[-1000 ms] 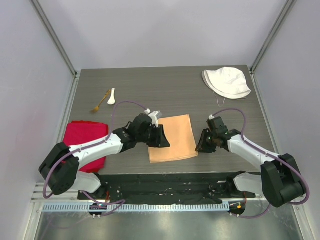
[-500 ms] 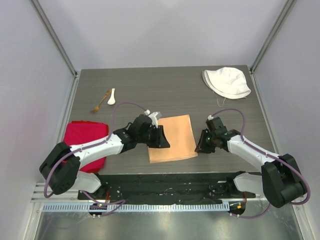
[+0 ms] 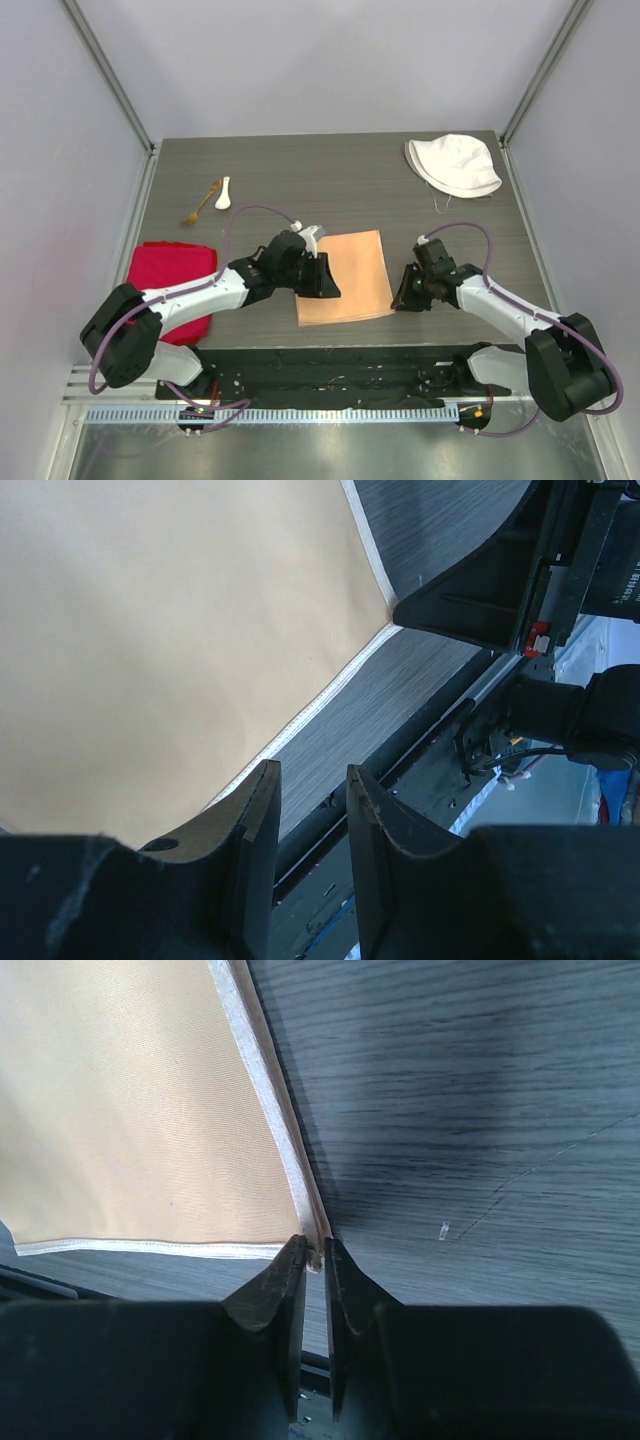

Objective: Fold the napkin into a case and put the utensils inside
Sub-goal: Pick up the top corner of the square folded napkin from the center of the board.

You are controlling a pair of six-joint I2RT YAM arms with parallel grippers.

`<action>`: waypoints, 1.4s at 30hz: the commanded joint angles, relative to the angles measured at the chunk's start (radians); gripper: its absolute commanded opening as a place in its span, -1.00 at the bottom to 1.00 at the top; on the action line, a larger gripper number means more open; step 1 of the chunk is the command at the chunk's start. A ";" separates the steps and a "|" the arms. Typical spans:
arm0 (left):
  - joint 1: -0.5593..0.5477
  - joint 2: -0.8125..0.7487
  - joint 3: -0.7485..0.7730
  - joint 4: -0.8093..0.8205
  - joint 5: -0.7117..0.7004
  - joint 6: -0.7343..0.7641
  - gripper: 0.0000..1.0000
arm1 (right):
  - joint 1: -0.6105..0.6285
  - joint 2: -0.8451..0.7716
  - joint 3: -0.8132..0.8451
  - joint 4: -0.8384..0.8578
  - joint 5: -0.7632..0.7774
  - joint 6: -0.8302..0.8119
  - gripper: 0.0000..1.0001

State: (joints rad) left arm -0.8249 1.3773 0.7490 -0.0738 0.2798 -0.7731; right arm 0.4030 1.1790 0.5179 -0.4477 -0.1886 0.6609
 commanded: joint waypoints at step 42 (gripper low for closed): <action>-0.218 0.384 0.279 0.157 -0.392 0.245 -0.39 | -0.004 0.013 0.133 0.116 -0.210 0.203 -0.88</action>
State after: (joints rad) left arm -1.0515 1.7702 0.9874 0.0883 -0.0021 -0.5388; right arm 0.4065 1.2125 0.6426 -0.3660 -0.3695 0.8471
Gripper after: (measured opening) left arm 0.407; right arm 0.021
